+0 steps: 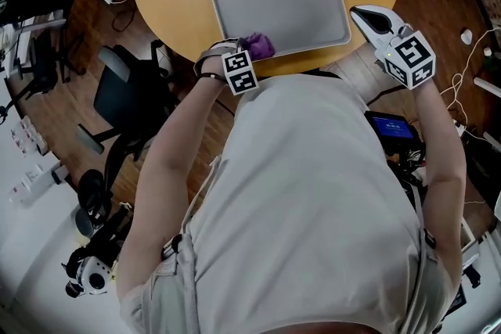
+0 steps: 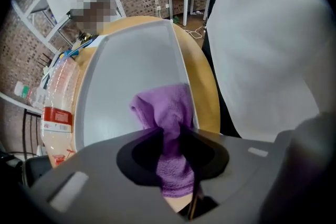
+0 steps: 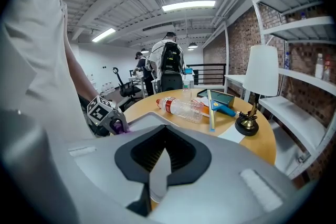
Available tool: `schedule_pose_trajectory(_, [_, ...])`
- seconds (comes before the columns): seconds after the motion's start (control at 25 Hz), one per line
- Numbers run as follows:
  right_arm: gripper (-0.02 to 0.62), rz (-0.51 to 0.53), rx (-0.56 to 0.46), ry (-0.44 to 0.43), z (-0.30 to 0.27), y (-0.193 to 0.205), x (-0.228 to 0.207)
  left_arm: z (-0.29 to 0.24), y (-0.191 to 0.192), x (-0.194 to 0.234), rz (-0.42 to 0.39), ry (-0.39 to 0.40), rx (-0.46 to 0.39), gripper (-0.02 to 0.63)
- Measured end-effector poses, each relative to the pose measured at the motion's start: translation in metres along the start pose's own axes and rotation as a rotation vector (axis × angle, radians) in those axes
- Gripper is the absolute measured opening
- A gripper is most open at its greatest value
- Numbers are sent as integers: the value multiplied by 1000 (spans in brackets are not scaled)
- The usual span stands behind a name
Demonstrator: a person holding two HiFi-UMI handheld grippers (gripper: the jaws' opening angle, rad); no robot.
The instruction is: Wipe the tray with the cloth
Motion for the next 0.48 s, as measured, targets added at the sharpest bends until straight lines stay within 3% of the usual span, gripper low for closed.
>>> schedule_pose_trajectory(0.28, [3,-29,9,37,5,10,-10,-10,-59,14,-14,8,-41,101])
schedule_pose_trajectory(0.48, [3,-57,14,69,10,20,-20,-15,-66,24,-36,49,-3,107])
Point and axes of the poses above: the fingertips, and each gripper's own axes: z backward along the fingers, x to its left, y out of its underside, the point moved 2 cm from there along z, backward along the fingers, and after that the axes turned 9 degrees about y, right-handed, at the moved point
